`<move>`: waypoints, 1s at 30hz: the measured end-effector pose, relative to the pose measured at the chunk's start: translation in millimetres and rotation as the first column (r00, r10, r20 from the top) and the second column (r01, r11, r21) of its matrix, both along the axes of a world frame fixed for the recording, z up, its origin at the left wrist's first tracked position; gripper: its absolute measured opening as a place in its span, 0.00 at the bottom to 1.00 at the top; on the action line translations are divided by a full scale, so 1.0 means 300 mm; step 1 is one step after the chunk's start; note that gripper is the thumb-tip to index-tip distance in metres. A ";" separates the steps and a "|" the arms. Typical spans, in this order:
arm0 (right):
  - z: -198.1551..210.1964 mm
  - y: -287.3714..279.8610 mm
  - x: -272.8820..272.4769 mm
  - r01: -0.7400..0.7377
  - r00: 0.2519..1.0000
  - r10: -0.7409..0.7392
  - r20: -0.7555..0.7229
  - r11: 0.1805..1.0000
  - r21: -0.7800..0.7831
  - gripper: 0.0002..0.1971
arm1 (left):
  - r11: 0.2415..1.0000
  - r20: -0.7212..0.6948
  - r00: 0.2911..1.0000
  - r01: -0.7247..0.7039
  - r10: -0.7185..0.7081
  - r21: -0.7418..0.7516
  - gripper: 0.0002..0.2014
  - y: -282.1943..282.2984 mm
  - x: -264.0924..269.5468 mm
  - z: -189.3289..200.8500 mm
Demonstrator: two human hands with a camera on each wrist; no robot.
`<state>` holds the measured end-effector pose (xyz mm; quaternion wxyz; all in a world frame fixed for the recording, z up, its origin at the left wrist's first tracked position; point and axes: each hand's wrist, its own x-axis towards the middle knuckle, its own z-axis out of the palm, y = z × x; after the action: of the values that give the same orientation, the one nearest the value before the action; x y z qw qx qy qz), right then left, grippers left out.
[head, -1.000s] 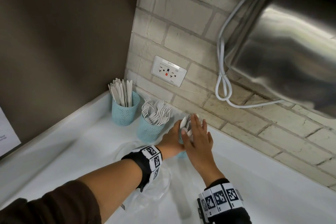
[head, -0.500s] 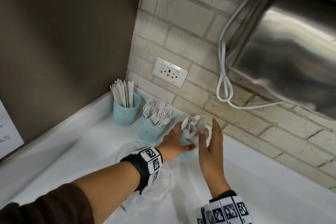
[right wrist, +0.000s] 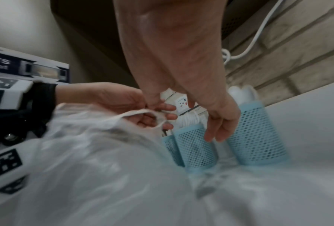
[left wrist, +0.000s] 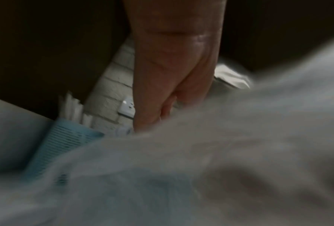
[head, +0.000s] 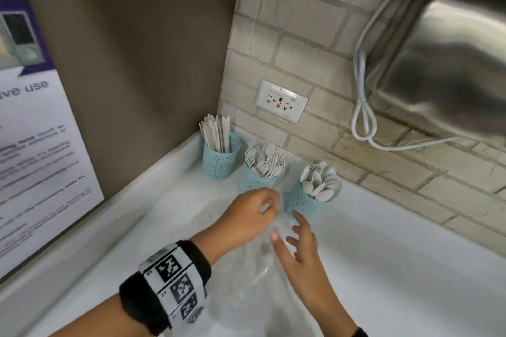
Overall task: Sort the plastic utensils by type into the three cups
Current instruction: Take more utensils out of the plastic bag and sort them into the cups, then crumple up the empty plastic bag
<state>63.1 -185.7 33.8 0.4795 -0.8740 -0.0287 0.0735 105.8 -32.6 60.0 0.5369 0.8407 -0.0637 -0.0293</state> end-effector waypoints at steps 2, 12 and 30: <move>-0.026 0.052 -0.036 -0.119 0.992 0.117 -0.045 0.992 -0.041 0.41 | 0.997 -0.008 0.998 -0.067 0.066 -0.037 0.14 0.060 -0.057 -0.008; -0.058 0.206 -0.182 -0.490 0.860 0.492 -0.131 0.729 -0.479 0.26 | 0.980 -0.099 0.976 -0.184 0.191 0.077 0.14 0.341 -0.403 -0.074; 0.139 0.278 -0.499 -0.402 0.873 0.370 0.316 0.915 0.041 0.24 | 0.943 0.060 0.996 -0.077 0.061 0.324 0.09 0.364 -0.636 -0.065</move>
<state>-86.5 -102.4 75.4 0.4905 -0.8248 -0.2795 0.0318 -84.9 76.7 40.4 0.3897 0.9200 -0.0419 0.0002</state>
